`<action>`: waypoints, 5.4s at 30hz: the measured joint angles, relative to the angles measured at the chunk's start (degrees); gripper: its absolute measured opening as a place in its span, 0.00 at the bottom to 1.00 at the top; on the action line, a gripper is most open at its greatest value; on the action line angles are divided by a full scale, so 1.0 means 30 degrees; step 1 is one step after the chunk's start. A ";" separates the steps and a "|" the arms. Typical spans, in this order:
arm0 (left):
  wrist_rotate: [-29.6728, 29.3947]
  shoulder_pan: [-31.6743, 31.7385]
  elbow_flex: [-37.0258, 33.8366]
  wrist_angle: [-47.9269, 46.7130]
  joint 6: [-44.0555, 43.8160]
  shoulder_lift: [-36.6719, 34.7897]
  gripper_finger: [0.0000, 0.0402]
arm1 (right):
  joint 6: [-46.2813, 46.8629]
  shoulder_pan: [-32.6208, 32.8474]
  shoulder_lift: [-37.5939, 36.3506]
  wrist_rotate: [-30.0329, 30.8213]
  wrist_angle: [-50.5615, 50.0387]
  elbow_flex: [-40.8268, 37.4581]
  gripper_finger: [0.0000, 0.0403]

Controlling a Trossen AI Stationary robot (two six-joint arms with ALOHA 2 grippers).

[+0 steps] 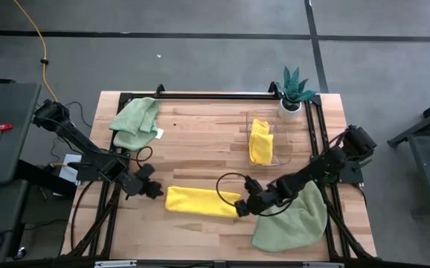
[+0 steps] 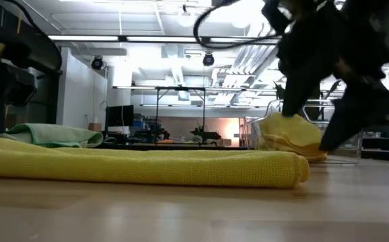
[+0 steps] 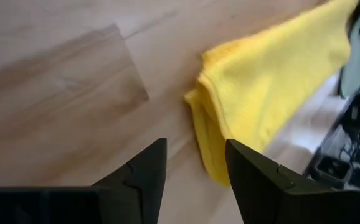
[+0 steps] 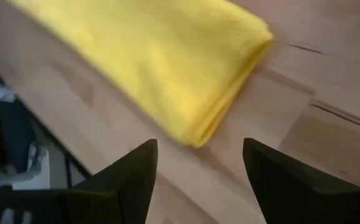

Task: Fold microfiber towels
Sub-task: Fold the yellow microfiber towel

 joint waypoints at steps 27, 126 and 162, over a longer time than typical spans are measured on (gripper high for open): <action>-0.0646 0.0000 -0.0565 0.6257 -0.0377 0.5105 0.38 | 0.4958 -0.0590 0.2963 0.3026 0.4042 0.0036 0.56; -0.1297 0.3731 0.8141 0.8775 2.0495 1.6353 0.00 | -0.2489 -0.3650 0.4309 0.0134 0.2613 0.5515 0.00; -0.0994 0.3767 0.8039 0.5699 2.3046 1.2481 0.00 | -0.9330 -0.4619 0.1062 -0.0193 0.0282 0.5399 0.59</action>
